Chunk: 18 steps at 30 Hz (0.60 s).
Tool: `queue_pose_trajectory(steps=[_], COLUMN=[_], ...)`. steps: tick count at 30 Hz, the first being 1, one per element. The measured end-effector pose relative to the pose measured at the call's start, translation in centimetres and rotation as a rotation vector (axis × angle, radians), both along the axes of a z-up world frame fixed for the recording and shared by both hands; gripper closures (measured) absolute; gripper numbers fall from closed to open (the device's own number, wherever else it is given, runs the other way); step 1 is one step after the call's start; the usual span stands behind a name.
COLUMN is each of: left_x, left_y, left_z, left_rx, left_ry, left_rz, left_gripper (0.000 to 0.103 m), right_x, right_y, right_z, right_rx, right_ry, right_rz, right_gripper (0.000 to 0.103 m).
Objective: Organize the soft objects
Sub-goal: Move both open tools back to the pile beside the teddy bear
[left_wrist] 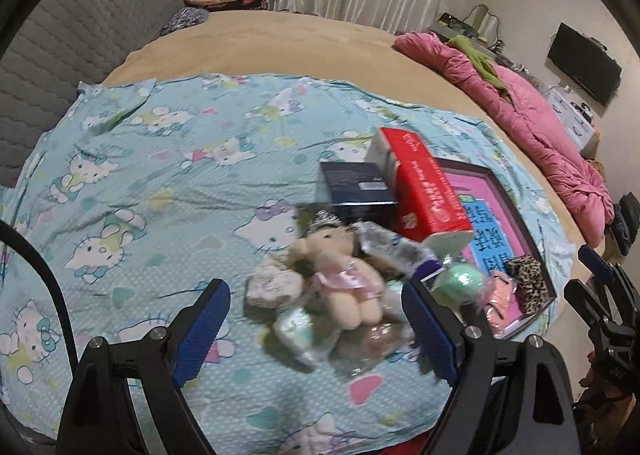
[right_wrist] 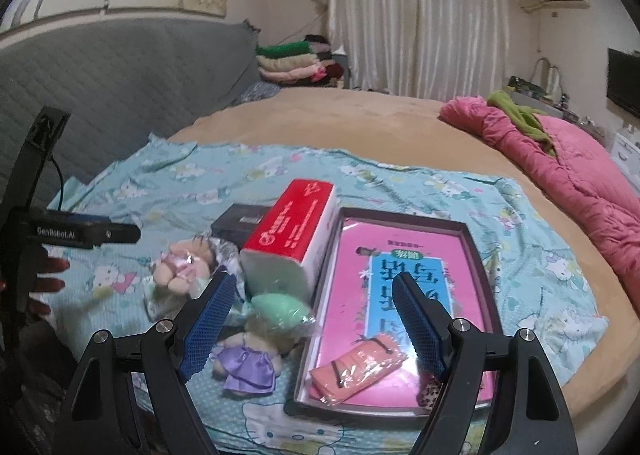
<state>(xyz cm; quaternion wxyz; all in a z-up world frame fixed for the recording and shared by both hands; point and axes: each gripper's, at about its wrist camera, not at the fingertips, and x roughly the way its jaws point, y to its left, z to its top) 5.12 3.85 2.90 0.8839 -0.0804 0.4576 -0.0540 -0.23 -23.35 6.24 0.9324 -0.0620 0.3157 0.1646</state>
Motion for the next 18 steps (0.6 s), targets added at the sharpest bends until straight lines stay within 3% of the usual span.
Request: queue_pose_trajectory(steps=[11,18], left_x=[-0.2,0.1], left_y=[1.2,1.1], left_z=[-3.3,-5.9], left_rx=[0.027,0.005], left_ry=[0.062,0.121], left_rz=[-0.023,-0.046], left_gripper=[0.016,0.016], right_x=[0.7,1.4], right_y=[2.1,2.7], right_z=[-2.6,-3.9], right_rx=[-0.063,-0.076], right_ry=[0.046,0.075], right_rz=[0.056,0.070], right_gripper=[0.021,0.021])
